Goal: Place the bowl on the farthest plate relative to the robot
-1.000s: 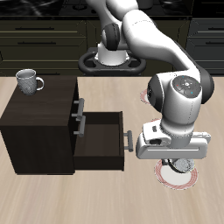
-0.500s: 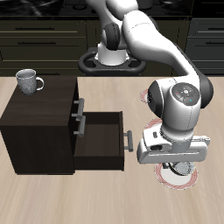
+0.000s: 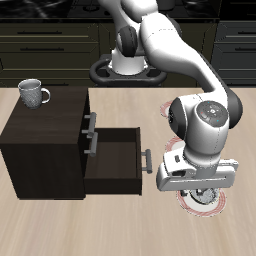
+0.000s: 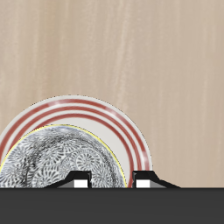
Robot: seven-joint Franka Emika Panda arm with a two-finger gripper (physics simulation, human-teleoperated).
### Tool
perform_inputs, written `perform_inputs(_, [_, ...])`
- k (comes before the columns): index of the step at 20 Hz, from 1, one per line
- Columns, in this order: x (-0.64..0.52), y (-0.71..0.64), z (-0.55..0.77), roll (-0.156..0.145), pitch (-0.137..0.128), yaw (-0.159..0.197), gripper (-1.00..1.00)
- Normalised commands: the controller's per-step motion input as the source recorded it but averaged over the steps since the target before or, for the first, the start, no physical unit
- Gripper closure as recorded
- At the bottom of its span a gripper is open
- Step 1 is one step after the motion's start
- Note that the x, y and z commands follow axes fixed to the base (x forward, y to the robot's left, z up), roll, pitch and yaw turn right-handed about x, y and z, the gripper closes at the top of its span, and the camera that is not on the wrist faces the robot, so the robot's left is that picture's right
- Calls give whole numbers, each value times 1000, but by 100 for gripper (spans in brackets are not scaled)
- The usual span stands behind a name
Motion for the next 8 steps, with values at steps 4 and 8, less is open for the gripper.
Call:
perform_inputs(4, [1, -9, -4, 0, 2, 3, -100])
perform_inputs(8, [-39, 28, 133, 7, -20, 10, -100])
